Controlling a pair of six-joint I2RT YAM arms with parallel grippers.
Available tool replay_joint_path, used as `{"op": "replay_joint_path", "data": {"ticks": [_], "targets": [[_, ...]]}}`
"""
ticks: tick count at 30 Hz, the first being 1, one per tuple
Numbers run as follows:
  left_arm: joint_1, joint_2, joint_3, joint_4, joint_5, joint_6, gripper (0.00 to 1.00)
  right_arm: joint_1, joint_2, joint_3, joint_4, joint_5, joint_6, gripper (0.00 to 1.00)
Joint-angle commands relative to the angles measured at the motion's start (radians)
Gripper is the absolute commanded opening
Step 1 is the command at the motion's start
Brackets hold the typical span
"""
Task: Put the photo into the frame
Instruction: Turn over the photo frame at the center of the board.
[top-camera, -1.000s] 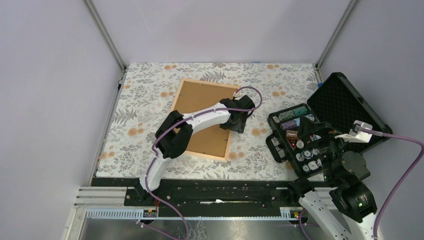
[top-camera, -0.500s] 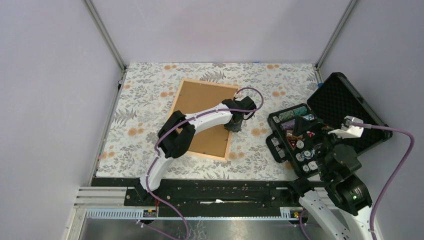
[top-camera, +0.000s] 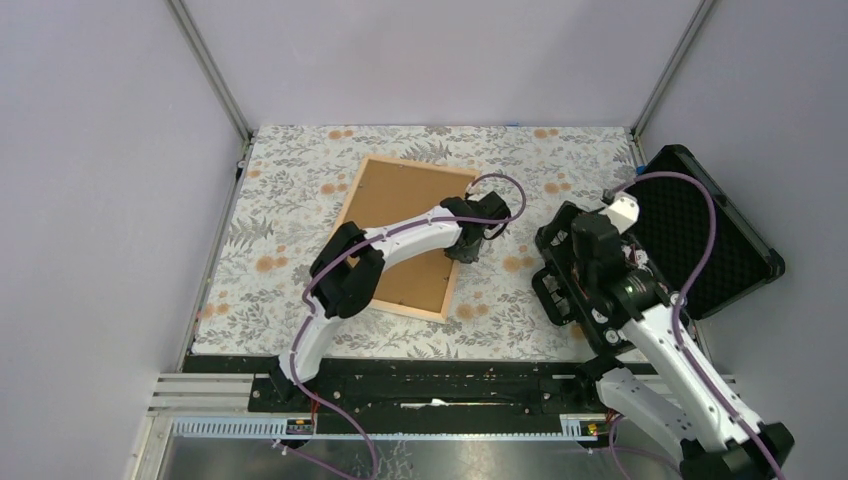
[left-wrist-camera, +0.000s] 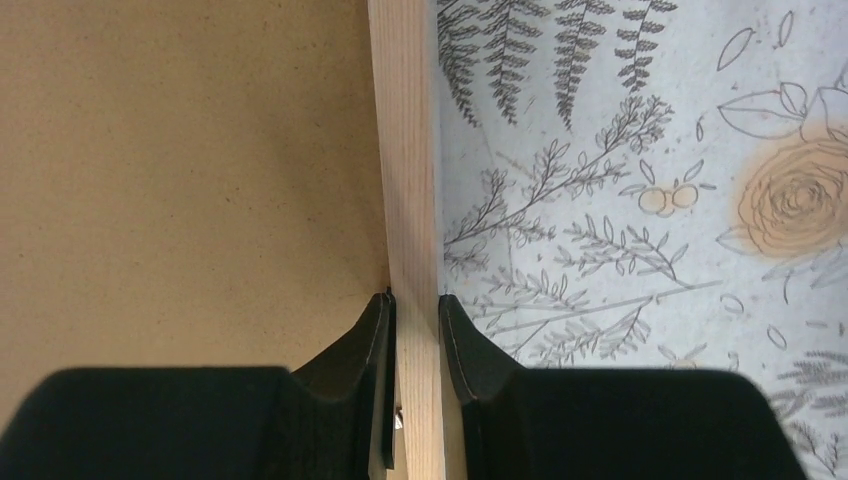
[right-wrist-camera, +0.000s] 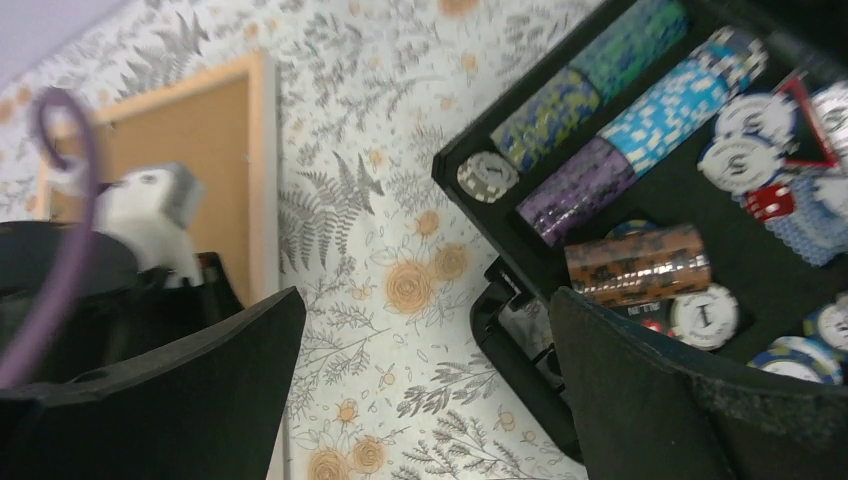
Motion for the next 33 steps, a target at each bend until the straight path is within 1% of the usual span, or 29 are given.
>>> {"op": "replay_joint_path", "data": {"ticks": [1, 4, 7, 10, 13, 16, 18, 21, 23, 25, 28, 31, 33], "targets": [[0.005, -0.193, 0.001, -0.001, -0.066, 0.067, 0.00, -0.106, 0.097, -0.011, 0.106, -0.203, 0.097, 1.00], [0.005, -0.247, -0.029, -0.001, -0.073, 0.071, 0.00, -0.227, 0.175, -0.020, 0.190, -0.429, 0.126, 1.00], [0.005, -0.289, -0.055, 0.006, -0.072, 0.079, 0.00, -0.263, 0.281, -0.001, 0.255, -0.572, 0.142, 1.00], [0.005, -0.323, -0.066, 0.006, -0.062, 0.091, 0.00, -0.316, 0.390, 0.004, 0.344, -0.774, 0.179, 1.00], [0.004, -0.362, -0.071, 0.006, -0.054, 0.101, 0.00, -0.322, 0.488, -0.003, 0.469, -0.924, 0.227, 1.00], [0.004, -0.391, -0.077, 0.006, -0.034, 0.109, 0.00, -0.314, 0.616, -0.010, 0.661, -1.094, 0.319, 0.99], [0.006, -0.407, -0.085, 0.006, -0.019, 0.113, 0.00, -0.289, 0.715, -0.018, 0.833, -1.182, 0.421, 0.94], [0.006, -0.430, -0.097, 0.006, -0.012, 0.118, 0.00, -0.212, 0.811, 0.013, 0.929, -1.214, 0.481, 0.92], [0.004, -0.439, -0.105, 0.007, -0.007, 0.119, 0.00, -0.146, 0.860, 0.023, 0.986, -1.198, 0.516, 0.92], [0.005, -0.444, -0.110, 0.006, 0.001, 0.120, 0.00, -0.104, 0.896, 0.019, 1.064, -1.175, 0.559, 0.91], [0.005, -0.455, -0.120, 0.006, 0.006, 0.120, 0.00, -0.055, 0.949, 0.037, 1.116, -1.151, 0.594, 0.89], [0.005, -0.468, -0.125, 0.005, 0.010, 0.122, 0.00, -0.021, 0.988, 0.066, 1.116, -1.122, 0.610, 0.82], [0.006, -0.480, -0.127, 0.005, 0.010, 0.125, 0.00, -0.005, 1.003, 0.078, 1.117, -1.103, 0.636, 0.71]]}}
